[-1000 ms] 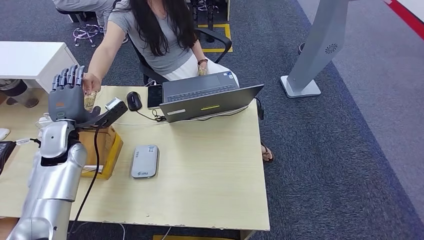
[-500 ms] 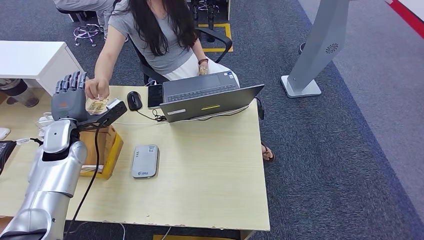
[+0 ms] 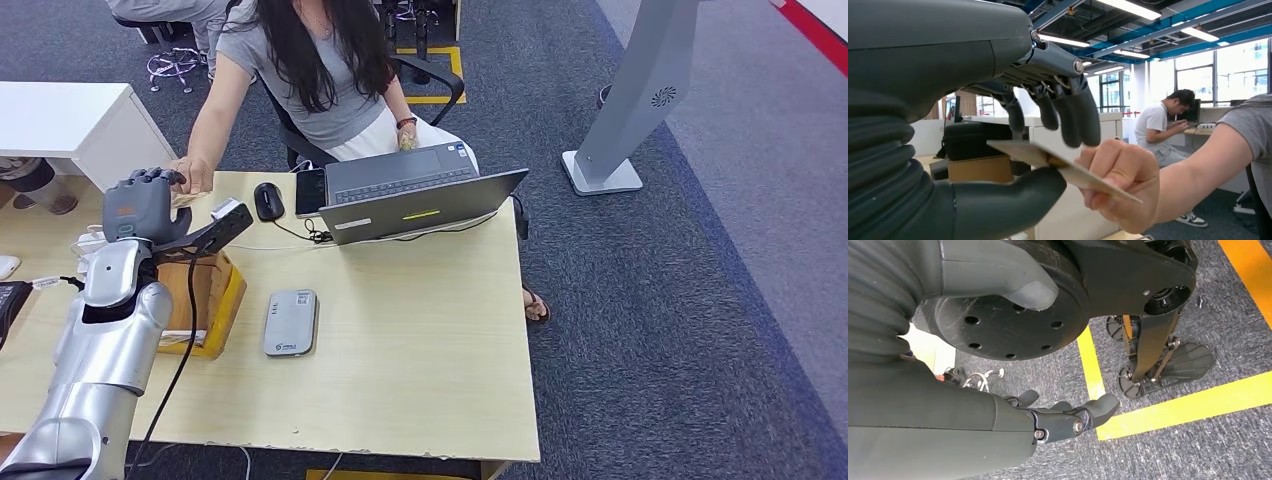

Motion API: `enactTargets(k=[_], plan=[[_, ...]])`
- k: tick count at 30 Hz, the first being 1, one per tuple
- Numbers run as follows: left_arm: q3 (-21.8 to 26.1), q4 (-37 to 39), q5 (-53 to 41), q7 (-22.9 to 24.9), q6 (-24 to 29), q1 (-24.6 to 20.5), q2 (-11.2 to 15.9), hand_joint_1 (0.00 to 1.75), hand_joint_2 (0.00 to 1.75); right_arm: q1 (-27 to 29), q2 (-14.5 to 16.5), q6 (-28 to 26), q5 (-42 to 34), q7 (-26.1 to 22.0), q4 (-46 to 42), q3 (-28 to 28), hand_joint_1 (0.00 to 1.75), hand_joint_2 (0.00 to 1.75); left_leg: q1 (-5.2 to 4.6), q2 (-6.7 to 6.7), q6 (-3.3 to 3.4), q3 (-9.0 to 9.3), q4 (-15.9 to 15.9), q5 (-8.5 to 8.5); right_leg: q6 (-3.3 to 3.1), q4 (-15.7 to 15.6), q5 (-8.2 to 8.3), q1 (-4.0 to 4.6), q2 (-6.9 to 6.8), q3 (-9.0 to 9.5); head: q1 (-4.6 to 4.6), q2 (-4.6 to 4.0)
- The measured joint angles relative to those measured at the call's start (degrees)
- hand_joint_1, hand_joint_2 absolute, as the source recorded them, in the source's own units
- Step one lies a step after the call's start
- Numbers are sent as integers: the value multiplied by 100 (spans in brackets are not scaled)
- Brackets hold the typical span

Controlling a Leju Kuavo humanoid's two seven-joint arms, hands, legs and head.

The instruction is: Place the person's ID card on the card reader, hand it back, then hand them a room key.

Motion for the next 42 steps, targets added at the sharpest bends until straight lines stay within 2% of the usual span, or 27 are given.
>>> enactTargets(k=[17, 23, 34, 42], plan=[[0, 5, 197, -199, 17, 67, 51, 175, 175, 6, 6, 60, 35, -54, 0, 0, 0, 175, 0, -2, 1, -2, 0, 1, 0, 0, 0, 0, -1, 0, -1, 0], [-63, -58, 461, -476, -67, 231, -5, 175, 175, 7, 15, 80, 65, -66, 0, 0, 0, 175, -1, -1, 1, -1, 0, 1, 0, 0, 0, -1, -1, -1, -1, 0], [-917, -628, 527, -478, -546, 996, -370, 175, 175, 7, 55, 58, 66, -103, 0, -40, 0, 175, -3, -2, 2, -4, 1, 0, 1, -1, 0, -2, -3, -3, 0, 0], [-1451, -733, 519, -478, -616, 1227, -537, 175, 175, 8, 82, 26, 83, -129, 0, -116, 0, 175, -2, -2, 1, -4, 0, 1, 0, -1, 0, -1, -2, -4, -1, 0]])
